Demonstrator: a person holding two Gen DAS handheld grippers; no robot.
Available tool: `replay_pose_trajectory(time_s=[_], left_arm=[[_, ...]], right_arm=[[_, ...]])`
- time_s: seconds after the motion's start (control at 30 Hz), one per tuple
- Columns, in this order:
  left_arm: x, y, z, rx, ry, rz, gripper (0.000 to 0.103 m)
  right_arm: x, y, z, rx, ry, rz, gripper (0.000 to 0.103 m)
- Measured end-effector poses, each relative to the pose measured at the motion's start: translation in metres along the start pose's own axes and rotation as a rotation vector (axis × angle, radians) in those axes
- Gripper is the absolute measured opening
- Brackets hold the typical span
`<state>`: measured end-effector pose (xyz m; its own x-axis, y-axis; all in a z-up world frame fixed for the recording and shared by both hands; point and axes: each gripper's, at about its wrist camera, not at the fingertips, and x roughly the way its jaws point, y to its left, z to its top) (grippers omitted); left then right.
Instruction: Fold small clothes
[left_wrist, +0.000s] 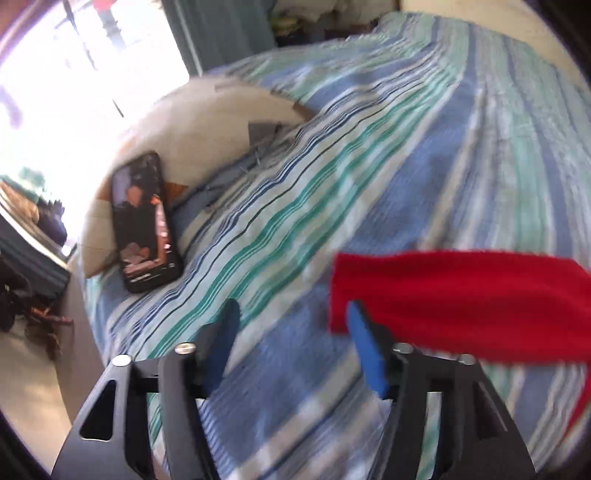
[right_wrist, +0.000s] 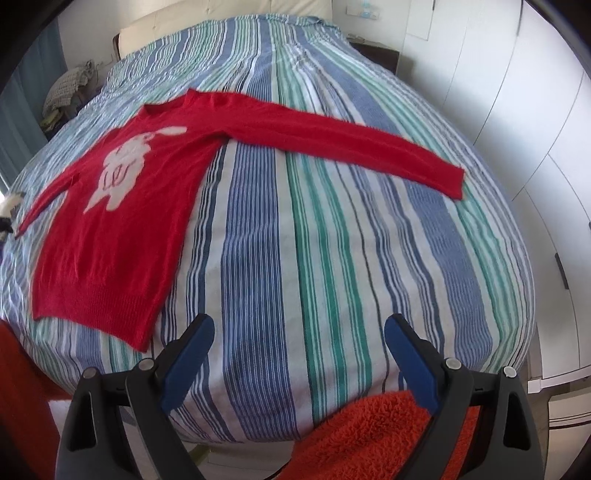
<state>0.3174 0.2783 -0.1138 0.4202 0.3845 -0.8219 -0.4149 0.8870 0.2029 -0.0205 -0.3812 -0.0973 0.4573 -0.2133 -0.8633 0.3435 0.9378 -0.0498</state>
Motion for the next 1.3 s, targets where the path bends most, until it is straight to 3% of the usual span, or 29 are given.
replay_pose_trajectory(time_s=[0.1,0.2,0.3,0.4,0.5,0.53,0.6,0.67,0.77,0.83,0.97,1.07,1.3], left_arm=[[-0.063,-0.023,-0.046,0.095,-0.036,-0.151,0.067],[-0.123,-0.059,-0.096,0.213,-0.046,-0.352,0.072],[-0.174,-0.112,-0.158,0.360,-0.083,-0.466,0.077],[-0.194,-0.162,-0.223,0.519,-0.100,-0.500,0.078],[-0.170,-0.198,-0.283,0.658,0.046,-0.437,0.078],[-0.164,-0.196,-0.297,0.655,0.069,-0.419,0.079],[-0.166,-0.185,-0.301,0.634,0.055,-0.423,0.085],[-0.172,-0.180,-0.302,0.633,0.091,-0.435,0.086],[-0.180,-0.168,-0.300,0.578,0.090,-0.460,0.086],[-0.191,-0.161,-0.296,0.537,0.060,-0.476,0.086],[-0.219,-0.150,-0.293,0.484,-0.074,-0.468,0.094],[-0.222,-0.134,-0.282,0.461,-0.139,-0.453,0.095],[-0.210,-0.122,-0.261,0.431,-0.126,-0.416,0.096]], right_arm=[[-0.005,0.015,0.016,-0.009,-0.047,0.044,0.092],[0.001,0.048,0.032,-0.024,-0.067,0.165,0.093],[0.010,0.087,0.040,-0.078,-0.086,0.258,0.092],[0.035,0.124,0.034,-0.153,-0.057,0.324,0.092],[0.082,0.140,0.006,-0.207,0.146,0.269,0.093],[0.095,0.139,-0.008,-0.208,0.221,0.254,0.094],[0.086,0.133,-0.027,-0.217,0.174,0.258,0.096],[0.077,0.131,-0.038,-0.245,0.192,0.234,0.096],[0.059,0.120,-0.036,-0.174,0.156,0.254,0.096],[0.040,0.107,-0.029,-0.091,0.076,0.284,0.096],[0.017,0.083,-0.018,0.014,-0.059,0.261,0.101],[0.020,0.066,-0.013,0.084,-0.065,0.230,0.102],[0.018,0.025,-0.021,0.238,-0.071,0.216,0.102]])
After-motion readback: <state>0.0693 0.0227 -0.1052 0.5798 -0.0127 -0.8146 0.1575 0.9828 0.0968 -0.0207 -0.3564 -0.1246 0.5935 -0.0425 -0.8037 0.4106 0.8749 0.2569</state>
